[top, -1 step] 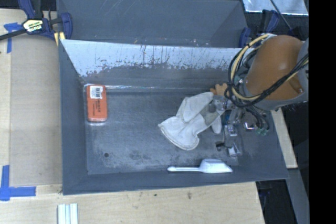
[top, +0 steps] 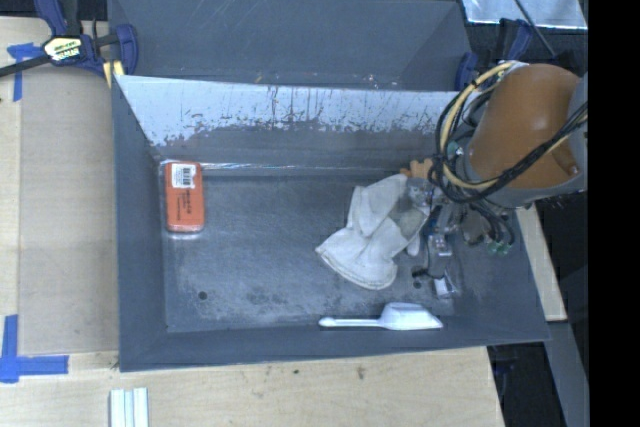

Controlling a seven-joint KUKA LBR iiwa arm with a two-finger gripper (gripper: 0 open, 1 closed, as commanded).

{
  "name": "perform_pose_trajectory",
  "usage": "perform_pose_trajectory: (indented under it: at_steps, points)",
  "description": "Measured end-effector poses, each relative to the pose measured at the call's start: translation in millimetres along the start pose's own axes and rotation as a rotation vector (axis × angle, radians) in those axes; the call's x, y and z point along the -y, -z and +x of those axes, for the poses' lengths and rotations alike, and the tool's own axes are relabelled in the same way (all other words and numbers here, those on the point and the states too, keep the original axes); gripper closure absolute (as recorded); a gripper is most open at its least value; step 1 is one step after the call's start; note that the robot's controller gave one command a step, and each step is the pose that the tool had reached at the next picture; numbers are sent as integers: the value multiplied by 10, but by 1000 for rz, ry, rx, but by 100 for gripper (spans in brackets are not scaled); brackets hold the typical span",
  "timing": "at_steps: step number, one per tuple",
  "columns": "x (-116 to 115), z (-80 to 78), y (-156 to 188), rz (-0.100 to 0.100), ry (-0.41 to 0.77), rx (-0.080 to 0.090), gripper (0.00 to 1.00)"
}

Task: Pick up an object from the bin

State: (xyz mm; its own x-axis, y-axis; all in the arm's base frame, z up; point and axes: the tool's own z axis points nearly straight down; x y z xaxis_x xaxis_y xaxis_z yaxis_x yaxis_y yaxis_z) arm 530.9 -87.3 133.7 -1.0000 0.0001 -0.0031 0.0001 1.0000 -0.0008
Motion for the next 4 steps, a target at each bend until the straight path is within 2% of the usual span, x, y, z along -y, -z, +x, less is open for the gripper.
perform_pose_trajectory:
  at_steps: [1, 2, 3, 4]
  points:
    - [-391, -426, -495, 2, 262, 6, 0]
    - [-482, -466, -662, 0, 320, 7, 0]
    - [-766, -400, -631, 1, 522, 1, 0]
    - [-616, -454, -644, -2, 364, 10, 0]
